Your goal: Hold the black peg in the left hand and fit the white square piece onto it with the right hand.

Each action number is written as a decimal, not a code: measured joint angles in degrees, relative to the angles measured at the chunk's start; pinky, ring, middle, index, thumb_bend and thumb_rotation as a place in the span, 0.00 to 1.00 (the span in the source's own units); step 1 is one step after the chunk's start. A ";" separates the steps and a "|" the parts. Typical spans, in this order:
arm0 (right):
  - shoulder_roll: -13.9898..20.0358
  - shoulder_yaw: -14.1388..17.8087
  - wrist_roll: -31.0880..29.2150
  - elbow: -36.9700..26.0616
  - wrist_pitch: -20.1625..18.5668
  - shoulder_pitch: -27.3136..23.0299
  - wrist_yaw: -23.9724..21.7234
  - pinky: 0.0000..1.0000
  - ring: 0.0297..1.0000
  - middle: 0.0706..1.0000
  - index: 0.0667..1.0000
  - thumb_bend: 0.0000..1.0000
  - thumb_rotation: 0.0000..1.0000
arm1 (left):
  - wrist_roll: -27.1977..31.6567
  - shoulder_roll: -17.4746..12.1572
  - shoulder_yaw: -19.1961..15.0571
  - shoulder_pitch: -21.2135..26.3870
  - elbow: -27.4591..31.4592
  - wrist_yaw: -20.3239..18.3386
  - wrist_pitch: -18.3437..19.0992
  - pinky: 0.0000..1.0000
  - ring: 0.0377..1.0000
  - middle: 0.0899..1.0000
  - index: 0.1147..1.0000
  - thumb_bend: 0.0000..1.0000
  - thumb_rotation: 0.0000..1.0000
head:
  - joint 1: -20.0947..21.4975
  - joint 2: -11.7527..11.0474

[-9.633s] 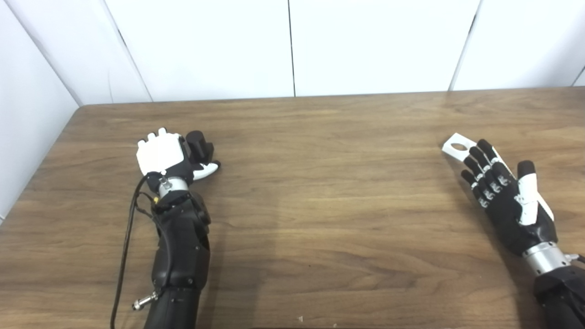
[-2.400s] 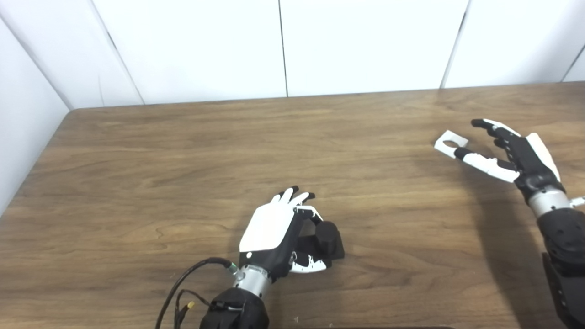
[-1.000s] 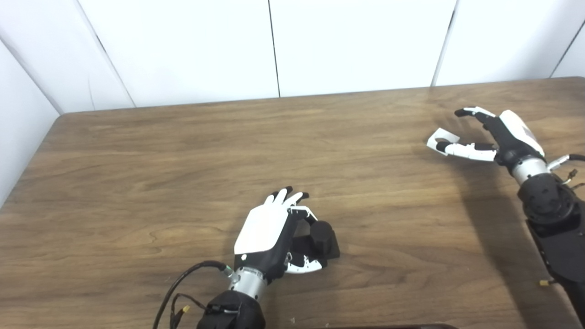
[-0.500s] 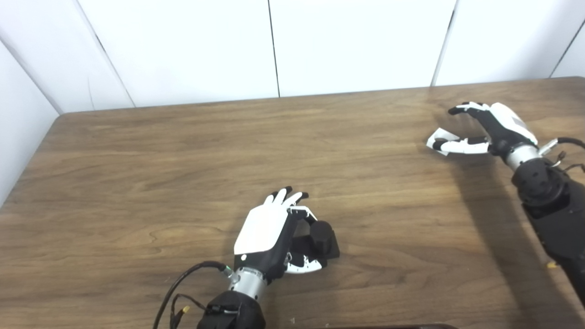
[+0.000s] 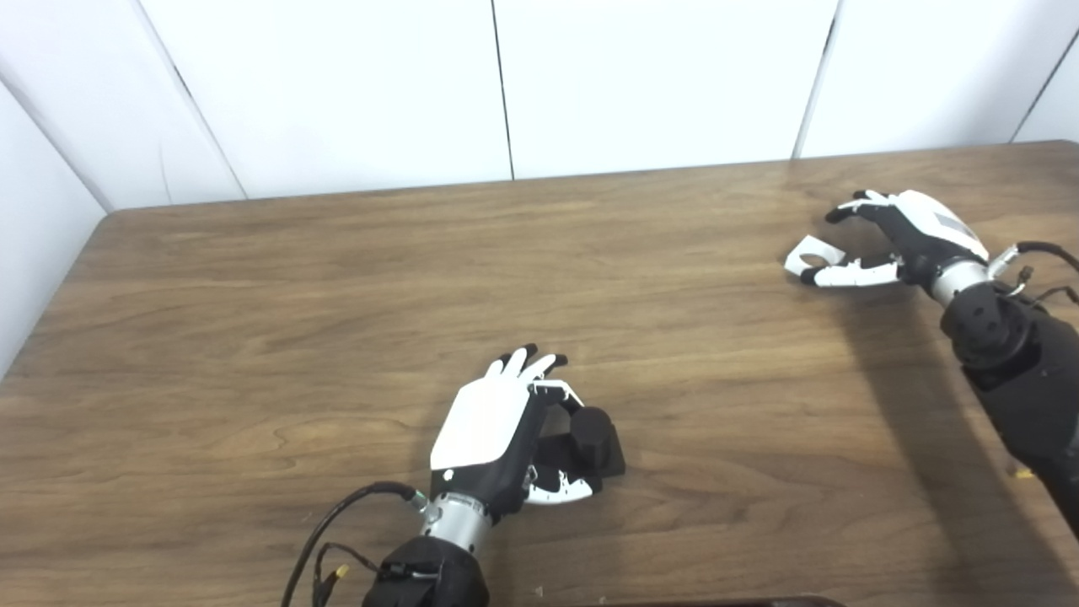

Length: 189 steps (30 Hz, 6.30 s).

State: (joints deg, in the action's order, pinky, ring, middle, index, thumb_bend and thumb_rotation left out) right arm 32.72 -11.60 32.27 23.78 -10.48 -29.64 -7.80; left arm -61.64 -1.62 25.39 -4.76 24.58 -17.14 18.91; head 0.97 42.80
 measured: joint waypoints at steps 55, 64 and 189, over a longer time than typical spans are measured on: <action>0.01 -6.97 5.60 5.27 -0.88 -7.10 -3.31 1.00 1.00 0.95 0.67 0.79 0.42 | -0.99 1.09 -0.08 0.00 -0.06 -0.59 0.33 1.00 1.00 0.92 0.43 0.52 0.06 | 0.09 0.53; 0.04 -6.93 5.55 5.42 -0.85 -7.31 -3.08 1.00 1.00 0.93 0.58 0.79 0.37 | -1.00 1.29 -0.16 0.00 -0.08 -0.69 0.38 1.00 1.00 0.92 0.43 0.52 0.06 | 0.26 0.88; -6.02 -6.59 2.95 -49.21 -5.51 6.29 -29.56 1.00 1.00 0.97 0.46 0.52 0.16 | -1.30 3.30 -0.52 0.50 -2.30 1.48 0.36 1.00 1.00 0.92 0.43 0.52 0.06 | -1.23 0.26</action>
State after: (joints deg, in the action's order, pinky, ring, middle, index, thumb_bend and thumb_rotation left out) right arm 26.70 -18.19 35.22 -25.43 -15.99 -23.35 -37.36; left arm -62.94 1.68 24.87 -4.25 22.28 -15.66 19.27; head -0.26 43.07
